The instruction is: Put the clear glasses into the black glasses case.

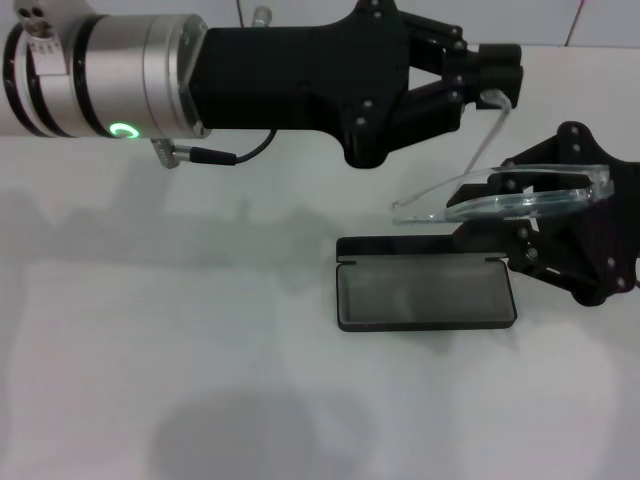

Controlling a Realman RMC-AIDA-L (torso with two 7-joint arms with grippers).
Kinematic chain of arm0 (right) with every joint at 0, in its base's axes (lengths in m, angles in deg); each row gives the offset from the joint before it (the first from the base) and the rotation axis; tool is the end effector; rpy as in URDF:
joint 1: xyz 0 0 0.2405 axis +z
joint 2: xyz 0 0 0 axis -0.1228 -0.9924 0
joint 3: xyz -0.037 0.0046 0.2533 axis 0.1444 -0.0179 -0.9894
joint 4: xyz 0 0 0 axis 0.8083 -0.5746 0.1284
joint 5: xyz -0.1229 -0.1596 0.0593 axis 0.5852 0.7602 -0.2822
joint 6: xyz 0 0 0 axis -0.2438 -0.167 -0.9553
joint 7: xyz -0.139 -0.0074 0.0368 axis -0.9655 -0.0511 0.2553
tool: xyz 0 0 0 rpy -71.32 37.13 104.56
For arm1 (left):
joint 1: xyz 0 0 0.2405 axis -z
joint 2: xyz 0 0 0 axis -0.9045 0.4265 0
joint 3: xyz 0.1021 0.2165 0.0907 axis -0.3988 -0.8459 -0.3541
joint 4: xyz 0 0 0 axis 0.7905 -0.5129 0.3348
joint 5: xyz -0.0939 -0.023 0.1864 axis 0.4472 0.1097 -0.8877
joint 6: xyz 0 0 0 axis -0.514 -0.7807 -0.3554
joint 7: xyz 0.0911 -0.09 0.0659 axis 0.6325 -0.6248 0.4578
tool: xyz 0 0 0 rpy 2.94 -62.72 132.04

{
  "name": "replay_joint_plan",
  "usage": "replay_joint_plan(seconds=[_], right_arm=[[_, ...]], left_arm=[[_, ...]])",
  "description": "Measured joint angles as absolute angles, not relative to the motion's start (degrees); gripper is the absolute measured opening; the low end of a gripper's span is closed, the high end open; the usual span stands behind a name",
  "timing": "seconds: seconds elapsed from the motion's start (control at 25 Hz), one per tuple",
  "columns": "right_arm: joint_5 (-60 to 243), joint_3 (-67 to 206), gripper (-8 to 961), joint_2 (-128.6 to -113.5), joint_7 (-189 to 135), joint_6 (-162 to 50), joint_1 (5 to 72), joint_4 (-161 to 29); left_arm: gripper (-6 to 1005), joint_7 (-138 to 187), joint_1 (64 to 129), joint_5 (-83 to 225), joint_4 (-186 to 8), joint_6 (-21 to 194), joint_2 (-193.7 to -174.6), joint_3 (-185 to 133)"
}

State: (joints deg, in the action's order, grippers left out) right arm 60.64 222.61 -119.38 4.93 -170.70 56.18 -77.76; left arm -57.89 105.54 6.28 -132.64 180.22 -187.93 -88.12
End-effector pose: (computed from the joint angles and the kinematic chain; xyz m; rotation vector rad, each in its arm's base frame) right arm 0.1791 0.3043 0.0227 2.6898 0.4364 -1.4820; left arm -0.0889 0.3322 0.0080 2.6961 -0.0344 1.2859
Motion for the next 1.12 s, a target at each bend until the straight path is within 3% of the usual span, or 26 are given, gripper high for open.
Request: replay_joint_plan(seconds=[1.12], right_arm=[[60.6,222.6,136,-119.81,4.9,-170.8,55.8,-78.0]], left_arm=[[112,-59.0,106.7,3.7,-133.1,183.2,-187.8,-89.0]])
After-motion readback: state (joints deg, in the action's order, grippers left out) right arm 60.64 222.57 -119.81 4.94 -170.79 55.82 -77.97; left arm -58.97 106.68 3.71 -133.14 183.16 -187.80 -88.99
